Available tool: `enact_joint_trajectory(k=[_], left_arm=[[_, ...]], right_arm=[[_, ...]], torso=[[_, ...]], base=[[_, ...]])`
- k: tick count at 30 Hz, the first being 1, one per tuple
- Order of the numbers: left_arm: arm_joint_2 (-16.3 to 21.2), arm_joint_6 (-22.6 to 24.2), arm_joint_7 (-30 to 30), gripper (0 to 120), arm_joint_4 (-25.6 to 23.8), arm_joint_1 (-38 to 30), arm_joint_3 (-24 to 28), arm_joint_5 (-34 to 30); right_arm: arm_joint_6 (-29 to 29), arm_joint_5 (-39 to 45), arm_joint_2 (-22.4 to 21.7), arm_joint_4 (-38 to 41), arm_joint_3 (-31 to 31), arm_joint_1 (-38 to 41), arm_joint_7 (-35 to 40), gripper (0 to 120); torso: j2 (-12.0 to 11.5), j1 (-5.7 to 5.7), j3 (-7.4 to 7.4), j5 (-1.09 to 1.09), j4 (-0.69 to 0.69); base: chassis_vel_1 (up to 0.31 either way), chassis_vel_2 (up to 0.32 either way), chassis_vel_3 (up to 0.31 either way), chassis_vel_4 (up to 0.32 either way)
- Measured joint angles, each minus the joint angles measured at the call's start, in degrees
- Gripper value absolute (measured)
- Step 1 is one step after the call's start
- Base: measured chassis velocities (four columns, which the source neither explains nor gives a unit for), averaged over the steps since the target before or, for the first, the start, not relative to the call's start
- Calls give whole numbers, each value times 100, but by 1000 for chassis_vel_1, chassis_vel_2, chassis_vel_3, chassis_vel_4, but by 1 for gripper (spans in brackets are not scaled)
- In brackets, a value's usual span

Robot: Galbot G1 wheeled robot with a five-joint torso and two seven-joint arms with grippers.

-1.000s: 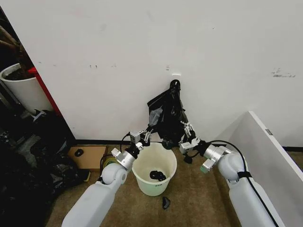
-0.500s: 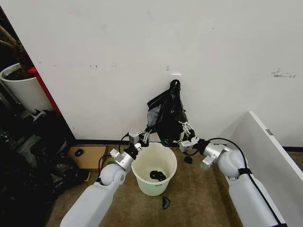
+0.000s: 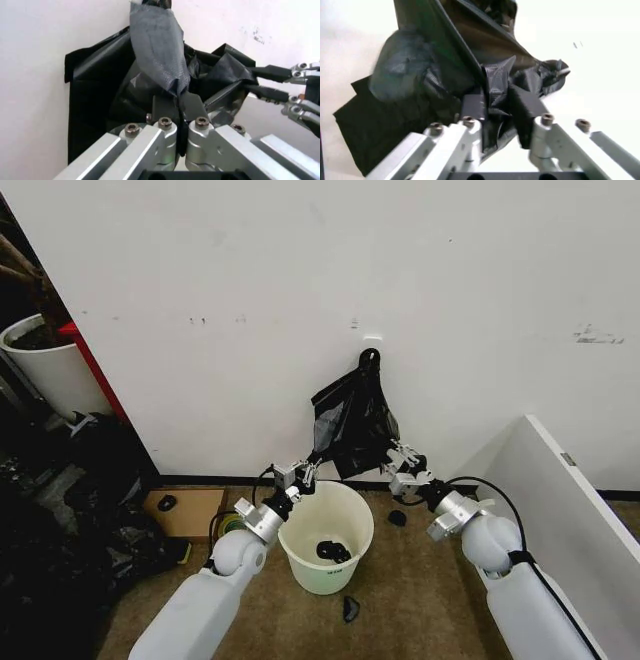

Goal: Place the garbage bag over the trash bin.

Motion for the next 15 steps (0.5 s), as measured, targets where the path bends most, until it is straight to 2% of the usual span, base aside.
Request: enact_joint_trajectory(k=[1,4,8,9,15], left_arm=[[2,-3,0,0,3,6,-4,5],[6,-5,1,0,3,9,-10,7],[20,-10,3,0,3,15,-16,13],[20,-10,3,0,3,15,-16,13],[8,-18,15,0,62,-18,5,46]], right_arm=[[-21,143,-8,5,-7,-42,0,7],[-101,381,-18,15,-51,-108,34,0],[-411,1379,-62,33,-364,-233,340,0],[-411,1379,-62,33,-364,-233,340,0],[-978,4133,-59,375,-1230,-326,1402,0]], torso=[[0,0,0,0,0],[0,0,0,0,0],[0,0,0,1,0],[0,0,0,1,0],[0,0,0,-1,0]], base=[[0,0,0,0],[0,0,0,0],[0,0,0,0],[0,0,0,0],[0,0,0,0]])
